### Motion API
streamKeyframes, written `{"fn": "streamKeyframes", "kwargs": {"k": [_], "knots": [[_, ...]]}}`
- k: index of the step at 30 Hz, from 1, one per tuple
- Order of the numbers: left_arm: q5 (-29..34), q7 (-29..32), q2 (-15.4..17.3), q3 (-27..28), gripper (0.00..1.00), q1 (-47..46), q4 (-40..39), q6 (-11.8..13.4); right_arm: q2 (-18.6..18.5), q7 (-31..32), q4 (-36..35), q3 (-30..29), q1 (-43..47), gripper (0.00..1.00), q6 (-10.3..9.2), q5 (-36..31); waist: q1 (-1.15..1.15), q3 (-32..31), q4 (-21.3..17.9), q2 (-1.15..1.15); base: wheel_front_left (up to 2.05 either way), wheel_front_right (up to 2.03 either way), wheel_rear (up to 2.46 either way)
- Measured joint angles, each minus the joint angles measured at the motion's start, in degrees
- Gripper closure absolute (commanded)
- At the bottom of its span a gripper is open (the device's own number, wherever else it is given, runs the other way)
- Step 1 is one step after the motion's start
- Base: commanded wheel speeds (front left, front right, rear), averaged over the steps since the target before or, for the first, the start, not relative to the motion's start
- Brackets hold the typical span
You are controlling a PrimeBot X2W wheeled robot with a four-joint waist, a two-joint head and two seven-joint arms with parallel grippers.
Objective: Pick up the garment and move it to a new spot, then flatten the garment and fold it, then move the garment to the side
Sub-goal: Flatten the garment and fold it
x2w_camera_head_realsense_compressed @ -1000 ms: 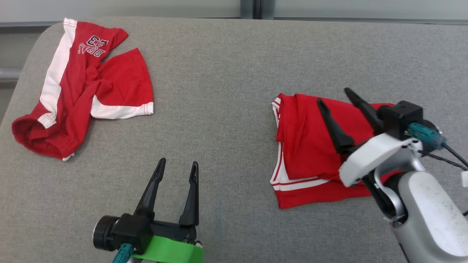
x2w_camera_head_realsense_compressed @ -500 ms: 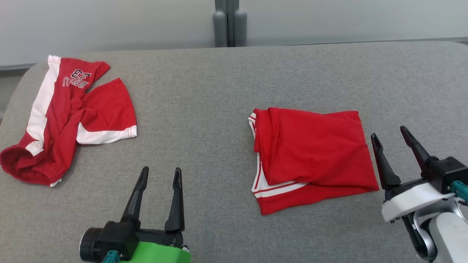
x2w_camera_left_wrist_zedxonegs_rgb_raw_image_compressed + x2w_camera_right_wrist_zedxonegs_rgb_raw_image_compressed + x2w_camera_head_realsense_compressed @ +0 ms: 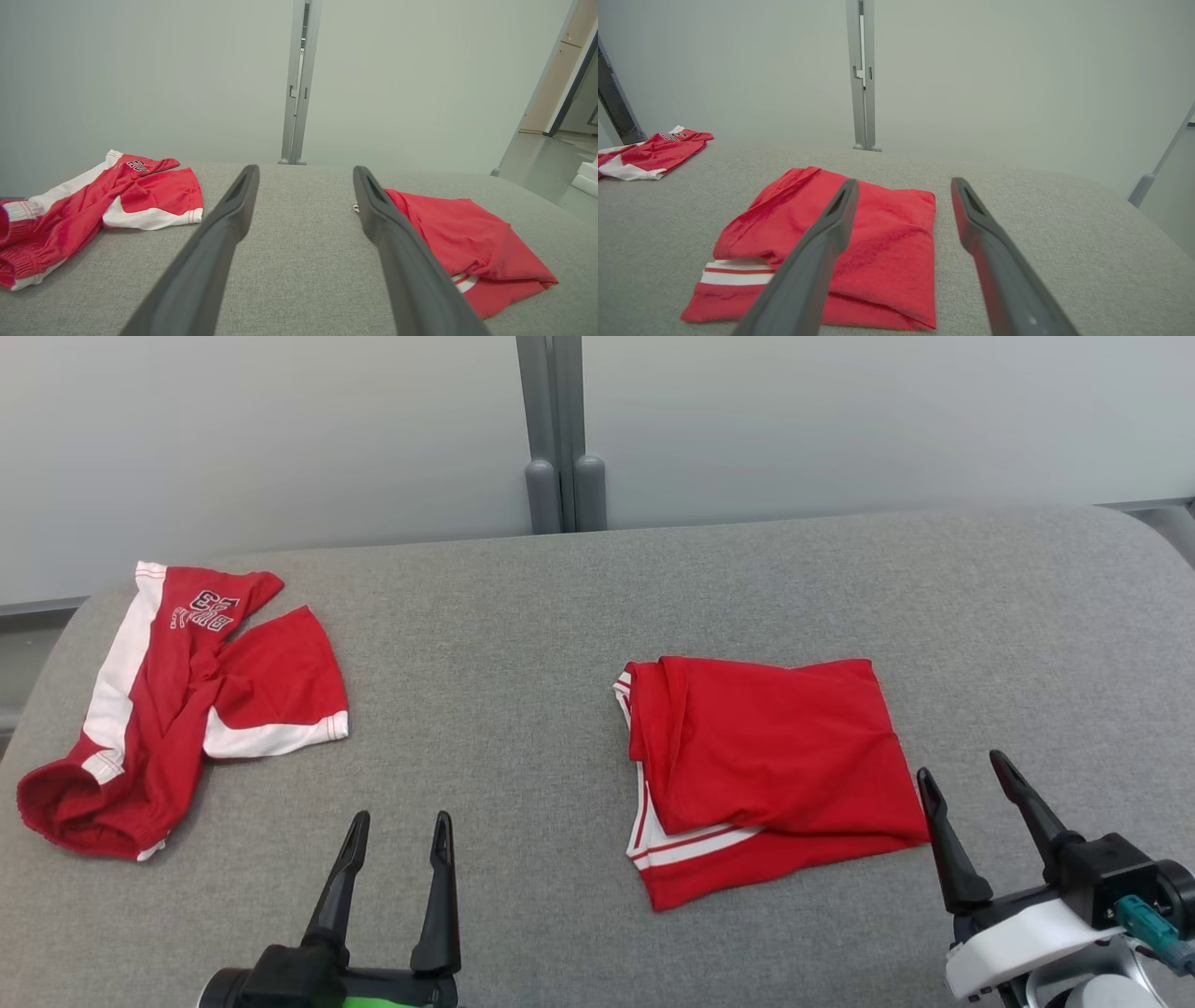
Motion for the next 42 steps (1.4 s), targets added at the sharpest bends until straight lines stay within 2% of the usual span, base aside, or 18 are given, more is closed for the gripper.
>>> {"fn": "streamKeyframes", "kwargs": {"k": [3, 8, 19, 25, 31, 32, 33, 34, 42], "knots": [[0.14, 0.0, 0.0, 0.12, 0.0, 0.45, -0.01, -0.02, 0.15, 0.0, -0.12, 1.1, 1.15, 0.0, 0.0, -0.16, 0.0, -0.64, -0.16, 0.0, 0.0, 0.0, 0.0], [0.27, 0.0, 0.0, -0.07, 0.0, 0.65, 0.0, -0.3, 0.01, -0.01, 2.54, 7.25, 0.76, 0.0, -0.01, 0.37, 0.0, -0.66, 0.25, 0.0, 0.0, 0.0, 0.0], [0.29, 0.0, 0.0, -1.59, 0.0, -0.33, 0.32, -0.55, -1.35, -0.04, 15.25, 23.45, -11.69, 0.0, 0.0, -2.48, 0.0, 1.56, 3.98, 0.0, 0.0, 0.0, 0.0], [-0.36, 0.0, 0.0, -2.41, 0.0, -1.77, 0.34, -0.51, -1.25, -0.04, 23.03, 27.75, -18.45, 0.0, 0.0, -3.33, 0.0, 3.93, 6.44, 0.0, 0.0, 0.0, 0.0], [-0.83, 0.0, 0.0, -3.34, 0.0, -3.0, 0.51, -0.22, -1.15, -0.04, 28.32, 29.62, -22.15, 0.0, 0.0, -3.66, 0.0, 5.76, 8.71, 0.0, 0.0, 0.0, 0.0], [-0.88, 0.0, 0.0, -3.43, 0.0, -3.11, 0.51, -0.14, -1.15, -0.04, 28.46, 29.83, -22.46, 0.06, 0.0, -3.67, 0.0, 6.04, 9.0, 0.0, 0.0, 0.0, 0.0], [-0.88, 0.0, 0.0, -3.46, 0.0, -3.21, 0.51, -0.09, -1.24, -0.04, 28.46, 30.32, -22.81, 0.58, 0.0, -3.77, 0.0, 6.29, 9.26, 0.0, 0.0, 0.0, 0.0], [-0.88, 0.0, 0.0, -3.47, 0.0, -3.3, 0.49, -0.09, -1.29, -0.04, 28.16, 30.43, -22.95, 1.0, 0.0, -3.83, 0.0, 6.48, 9.44, 0.0, 0.0, 0.0, 0.0], [-0.88, 0.0, 0.0, -3.37, 0.0, -3.39, 0.36, 0.33, -2.32, -0.04, 22.37, 29.67, -21.43, 1.0, 0.0, -3.86, 0.0, 7.28, 9.38, 0.0, 0.0, 0.0, 0.0]]}}
